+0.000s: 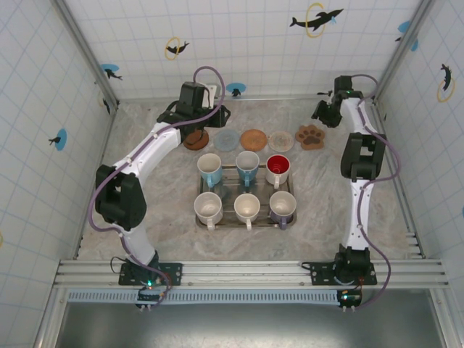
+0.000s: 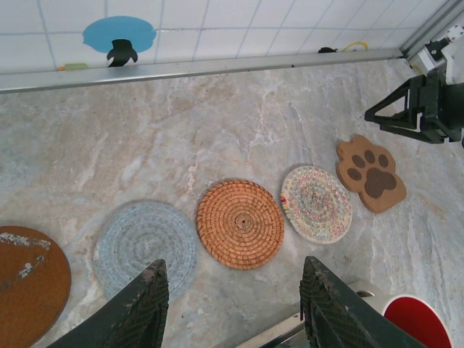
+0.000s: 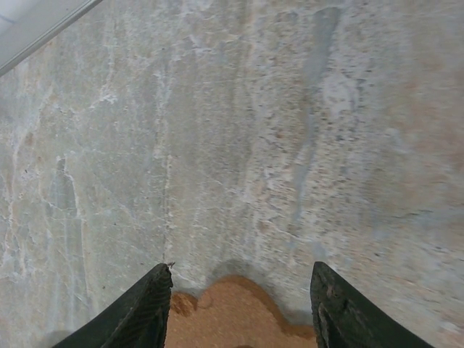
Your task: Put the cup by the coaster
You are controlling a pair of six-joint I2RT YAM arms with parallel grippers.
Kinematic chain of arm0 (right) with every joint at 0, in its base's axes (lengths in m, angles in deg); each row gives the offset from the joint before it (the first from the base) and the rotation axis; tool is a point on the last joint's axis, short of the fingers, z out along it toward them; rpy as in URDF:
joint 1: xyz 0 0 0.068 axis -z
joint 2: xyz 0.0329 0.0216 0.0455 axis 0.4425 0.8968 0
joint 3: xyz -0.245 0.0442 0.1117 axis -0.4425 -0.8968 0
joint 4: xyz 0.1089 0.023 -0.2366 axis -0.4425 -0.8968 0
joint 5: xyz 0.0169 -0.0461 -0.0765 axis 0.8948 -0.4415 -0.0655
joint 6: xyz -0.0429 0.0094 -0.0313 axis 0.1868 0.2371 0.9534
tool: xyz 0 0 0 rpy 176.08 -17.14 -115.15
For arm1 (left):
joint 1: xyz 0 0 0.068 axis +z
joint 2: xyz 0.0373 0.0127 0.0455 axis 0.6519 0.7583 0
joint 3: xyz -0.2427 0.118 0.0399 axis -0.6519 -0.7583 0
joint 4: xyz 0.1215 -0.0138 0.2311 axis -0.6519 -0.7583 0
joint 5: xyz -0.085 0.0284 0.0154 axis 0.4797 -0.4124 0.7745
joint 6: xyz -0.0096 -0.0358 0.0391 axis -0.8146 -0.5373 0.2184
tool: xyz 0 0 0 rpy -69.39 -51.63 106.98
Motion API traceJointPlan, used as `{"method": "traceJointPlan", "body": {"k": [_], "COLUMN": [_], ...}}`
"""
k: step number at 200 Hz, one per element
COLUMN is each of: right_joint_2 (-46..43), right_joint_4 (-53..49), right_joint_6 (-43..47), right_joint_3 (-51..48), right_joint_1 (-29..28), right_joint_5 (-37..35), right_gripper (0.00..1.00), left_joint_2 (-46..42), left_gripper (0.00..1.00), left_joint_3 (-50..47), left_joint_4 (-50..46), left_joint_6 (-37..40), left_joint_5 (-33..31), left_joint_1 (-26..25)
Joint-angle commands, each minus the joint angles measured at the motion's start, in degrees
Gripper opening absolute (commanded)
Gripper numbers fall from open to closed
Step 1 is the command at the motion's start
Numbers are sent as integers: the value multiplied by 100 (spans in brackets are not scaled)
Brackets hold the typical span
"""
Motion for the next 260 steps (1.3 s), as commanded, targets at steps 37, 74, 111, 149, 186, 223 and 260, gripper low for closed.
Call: {"method": "traceJointPlan", "body": {"k": [37, 74, 111, 149, 186, 223, 260], "right_joint_2": [-365, -437, -540, -661, -684, -695, -710], "right_joint_4": [-450, -425, -375, -229, -181, -182, -215], "right_joint_6": [273, 335, 378, 369, 354, 340, 355], "right_joint_3": [-216, -554, -876, -1235, -1348, -1347, -1355], "right_joint_1": [46, 40, 29, 9, -49, -85, -112], "right_joint_5": [-84, -72, -51, -44, -10, -2, -31], "right_gripper": [55, 55, 55, 55, 55, 55, 55], "left_joint_2": [-309, -329, -334, -342, -352, -368, -397], "left_gripper": [50, 50, 50, 50, 50, 50, 50], "left_joint_3": [-72, -98, -107, -107, -105, -107, -142], "left_joint_4": [114, 113, 116, 114, 112, 105, 112], "left_joint_6": [5, -2, -2, -4, 0, 5, 14], "left_joint_5": [61, 62, 61, 65, 61, 61, 43], "left_joint_1": [-34, -39, -42, -41, -40, -34, -36]}}
